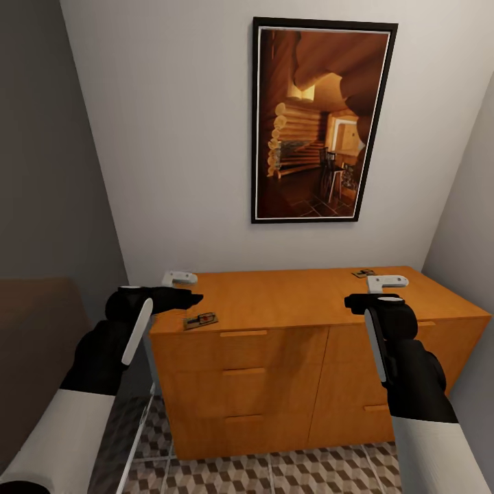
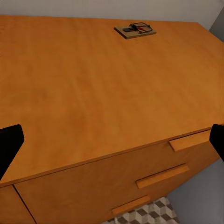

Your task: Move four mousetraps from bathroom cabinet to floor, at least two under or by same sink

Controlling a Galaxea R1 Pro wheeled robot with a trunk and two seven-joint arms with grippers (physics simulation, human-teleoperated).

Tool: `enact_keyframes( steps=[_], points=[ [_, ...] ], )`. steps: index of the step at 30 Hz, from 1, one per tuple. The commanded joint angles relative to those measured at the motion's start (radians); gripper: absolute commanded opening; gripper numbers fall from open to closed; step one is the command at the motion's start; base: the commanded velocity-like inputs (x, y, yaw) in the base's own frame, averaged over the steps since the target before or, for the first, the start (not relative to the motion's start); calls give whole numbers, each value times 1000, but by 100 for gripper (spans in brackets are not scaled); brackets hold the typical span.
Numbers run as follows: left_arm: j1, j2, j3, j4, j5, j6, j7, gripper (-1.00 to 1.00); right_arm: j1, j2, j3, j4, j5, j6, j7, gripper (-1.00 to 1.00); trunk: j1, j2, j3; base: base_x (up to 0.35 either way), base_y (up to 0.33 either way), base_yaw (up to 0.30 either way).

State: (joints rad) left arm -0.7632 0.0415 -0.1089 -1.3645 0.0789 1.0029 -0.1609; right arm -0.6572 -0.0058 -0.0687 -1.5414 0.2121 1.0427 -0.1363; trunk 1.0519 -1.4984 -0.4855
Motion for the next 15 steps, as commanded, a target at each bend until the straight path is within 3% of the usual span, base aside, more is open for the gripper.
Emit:
enact_keyframes(
  steps=[1,6,15],
  points=[
    [-9,1,-1,4,8,8,4,100,-1,0,1,-1,1,5,-2,100,0,-1,-1,0,0,0],
    [-51,0,-1,41,7,22,3,100,-1,0,1,-1,3,5,-2,100,0,-1,-1,0,0,0],
    [-134,-4,-2,183,8,27,2,100,-1,0,4,0,3,5,-3,100,0,-1,-1,0,0,0]
  ],
)
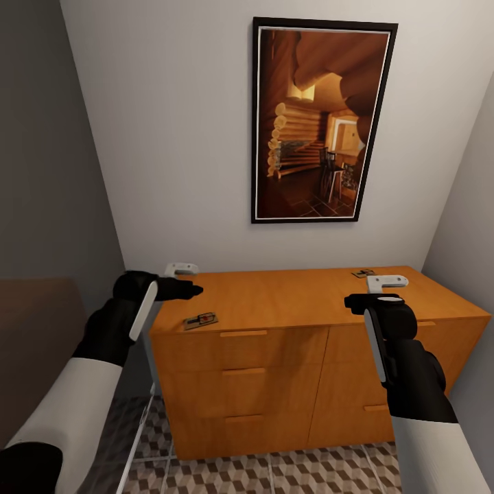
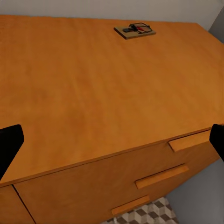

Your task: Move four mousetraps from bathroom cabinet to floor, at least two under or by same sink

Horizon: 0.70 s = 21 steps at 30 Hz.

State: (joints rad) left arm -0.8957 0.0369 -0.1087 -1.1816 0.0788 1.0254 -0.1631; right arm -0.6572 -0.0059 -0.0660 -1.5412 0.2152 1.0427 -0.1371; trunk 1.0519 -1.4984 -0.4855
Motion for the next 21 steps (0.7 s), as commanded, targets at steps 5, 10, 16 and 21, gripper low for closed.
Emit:
enact_keyframes(
  steps=[5,10,16,21],
  points=[
    [-25,-2,-2,53,8,3,5,100,-1,-1,0,0,0,5,-2,100,0,-1,-1,0,0,0],
    [-32,-3,-3,70,9,4,1,100,-1,-1,0,0,0,5,-3,100,0,-1,-1,0,0,0],
    [-37,-2,-4,82,9,9,-21,100,-1,-2,0,0,-1,5,-3,100,0,-1,-1,0,0,0],
    [-54,-1,-7,113,7,16,-74,100,-1,-1,1,1,-1,5,-3,100,0,-1,-1,0,0,0]
  ],
)
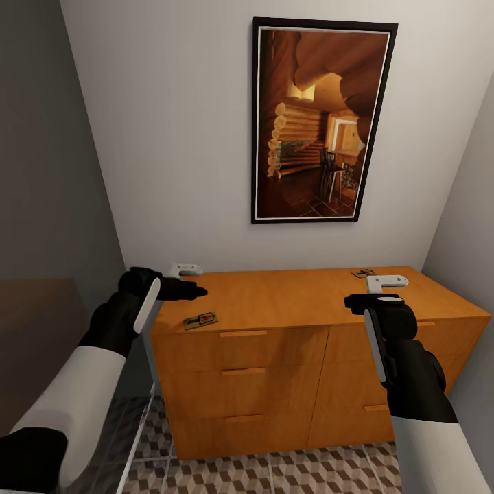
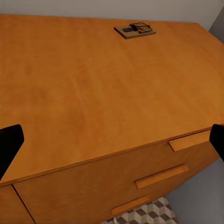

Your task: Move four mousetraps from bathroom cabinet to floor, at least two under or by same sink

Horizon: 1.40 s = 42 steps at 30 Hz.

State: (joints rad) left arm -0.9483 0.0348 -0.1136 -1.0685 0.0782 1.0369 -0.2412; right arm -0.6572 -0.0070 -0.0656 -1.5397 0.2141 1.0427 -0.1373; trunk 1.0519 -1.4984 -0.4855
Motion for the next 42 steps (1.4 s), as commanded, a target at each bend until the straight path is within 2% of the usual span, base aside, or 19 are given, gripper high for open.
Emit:
enact_keyframes(
  steps=[1,11,17,23,32,42],
  points=[
    [-6,1,-3,8,7,5,-7,100,-1,0,1,-1,0,5,-2,100,0,-1,-1,0,0,0],
    [-26,0,-24,47,5,9,-46,100,-1,-1,0,0,-1,5,-2,100,0,-1,-1,0,0,0],
    [-29,-1,-65,55,5,10,-53,100,-1,-1,0,1,-1,5,-3,100,0,-1,-1,0,0,0],
    [-30,-1,-89,59,6,10,-55,100,-1,-1,0,1,-1,5,-3,100,0,-1,-1,0,0,0],
    [-30,-1,-100,68,6,10,-56,100,-1,-1,0,1,-1,5,-3,100,0,-1,-1,0,0,0],
    [-35,-1,-102,114,6,10,-56,100,-1,-1,0,1,-1,5,-3,100,0,-1,-1,0,0,0]
  ],
)
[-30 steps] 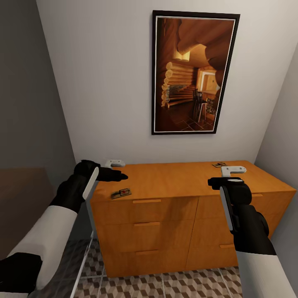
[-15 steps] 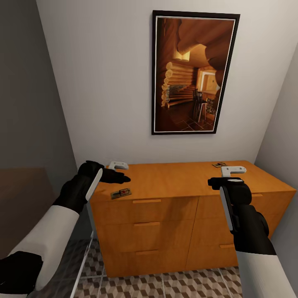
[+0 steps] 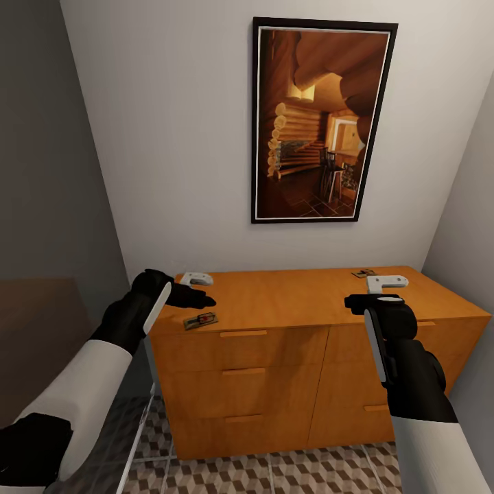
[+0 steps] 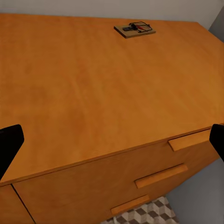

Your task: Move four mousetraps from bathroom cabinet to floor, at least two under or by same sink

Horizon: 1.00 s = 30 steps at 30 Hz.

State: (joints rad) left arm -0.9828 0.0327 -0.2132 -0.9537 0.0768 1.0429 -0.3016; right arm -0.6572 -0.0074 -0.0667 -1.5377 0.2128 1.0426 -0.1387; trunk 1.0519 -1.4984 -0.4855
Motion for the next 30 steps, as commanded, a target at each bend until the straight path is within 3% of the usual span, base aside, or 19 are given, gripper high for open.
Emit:
enact_keyframes(
  steps=[1,30],
  points=[
    [-1,1,-3,1,8,4,4,100,-1,0,1,0,0,5,-2,100,0,-1,-1,0,0,0],
    [-5,-7,-9,32,9,4,4,100,-1,-1,-4,46,2,5,-5,100,0,-1,-1,0,0,0]
  ],
)
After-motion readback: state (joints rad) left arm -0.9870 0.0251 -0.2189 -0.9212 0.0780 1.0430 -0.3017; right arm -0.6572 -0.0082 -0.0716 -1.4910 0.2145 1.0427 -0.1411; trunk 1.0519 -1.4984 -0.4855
